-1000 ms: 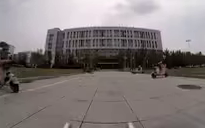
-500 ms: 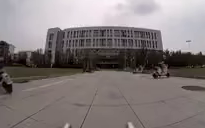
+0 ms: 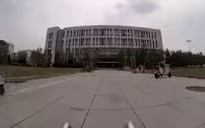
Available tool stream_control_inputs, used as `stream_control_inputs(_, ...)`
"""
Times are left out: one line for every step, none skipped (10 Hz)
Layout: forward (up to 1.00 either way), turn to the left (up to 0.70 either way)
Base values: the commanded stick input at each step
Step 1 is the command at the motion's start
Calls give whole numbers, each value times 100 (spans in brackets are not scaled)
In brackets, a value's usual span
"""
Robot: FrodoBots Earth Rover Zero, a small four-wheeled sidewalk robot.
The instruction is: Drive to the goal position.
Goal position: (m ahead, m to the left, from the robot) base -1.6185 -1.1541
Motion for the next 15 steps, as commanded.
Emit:
stream_control_inputs(50, 0)
stream_control_inputs(50, 0)
stream_control_inputs(50, -3)
stream_control_inputs(50, -17)
stream_control_inputs(50, -24)
stream_control_inputs(50, -25)
stream_control_inputs(50, -24)
stream_control_inputs(50, -14)
stream_control_inputs(50, 0)
stream_control_inputs(50, 0)
stream_control_inputs(50, 0)
stream_control_inputs(50, 0)
stream_control_inputs(42, 0)
stream_control_inputs(8, -4)
stream_control_inputs(0, -46)
